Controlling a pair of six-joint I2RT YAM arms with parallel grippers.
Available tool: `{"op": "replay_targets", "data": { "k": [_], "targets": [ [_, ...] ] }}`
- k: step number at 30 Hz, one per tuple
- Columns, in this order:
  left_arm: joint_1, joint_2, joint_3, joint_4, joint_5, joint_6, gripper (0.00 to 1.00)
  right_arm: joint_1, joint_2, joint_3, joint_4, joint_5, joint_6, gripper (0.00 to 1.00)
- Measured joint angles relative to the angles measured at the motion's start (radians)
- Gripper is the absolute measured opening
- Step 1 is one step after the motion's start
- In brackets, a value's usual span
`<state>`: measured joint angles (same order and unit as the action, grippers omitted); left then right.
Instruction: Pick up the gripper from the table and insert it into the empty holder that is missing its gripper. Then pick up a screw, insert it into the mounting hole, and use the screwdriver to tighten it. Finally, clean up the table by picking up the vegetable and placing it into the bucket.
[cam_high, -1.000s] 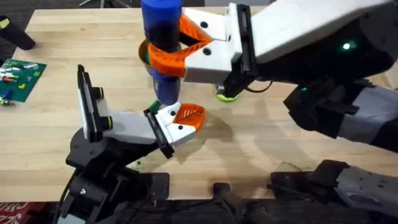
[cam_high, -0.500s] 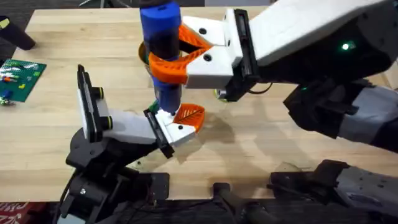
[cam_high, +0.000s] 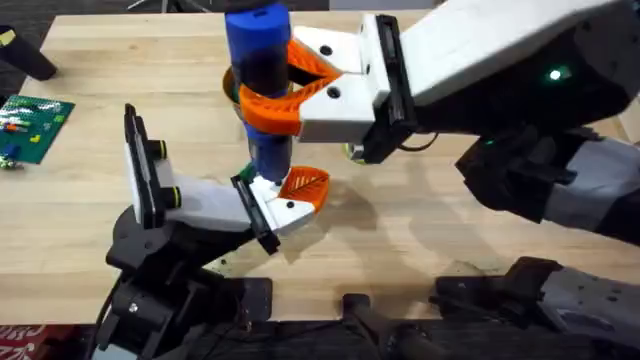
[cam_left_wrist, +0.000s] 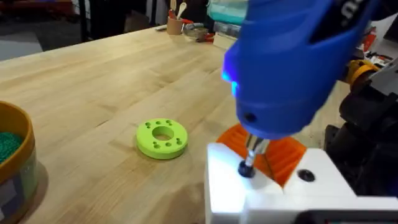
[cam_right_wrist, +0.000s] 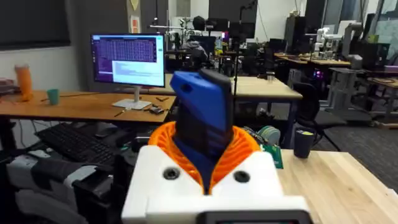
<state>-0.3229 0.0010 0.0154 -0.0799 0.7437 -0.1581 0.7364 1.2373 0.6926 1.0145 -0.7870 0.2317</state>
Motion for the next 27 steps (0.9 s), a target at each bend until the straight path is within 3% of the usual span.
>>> {"op": "replay_targets", "data": {
  "k": [27],
  "targets": [
    [0.0, 0.0, 0.0, 0.0, 0.0, 0.0, 0.015, 0.0, 0.0, 0.0, -0.036, 0.0, 0.0, 0.034]
  ]
}}
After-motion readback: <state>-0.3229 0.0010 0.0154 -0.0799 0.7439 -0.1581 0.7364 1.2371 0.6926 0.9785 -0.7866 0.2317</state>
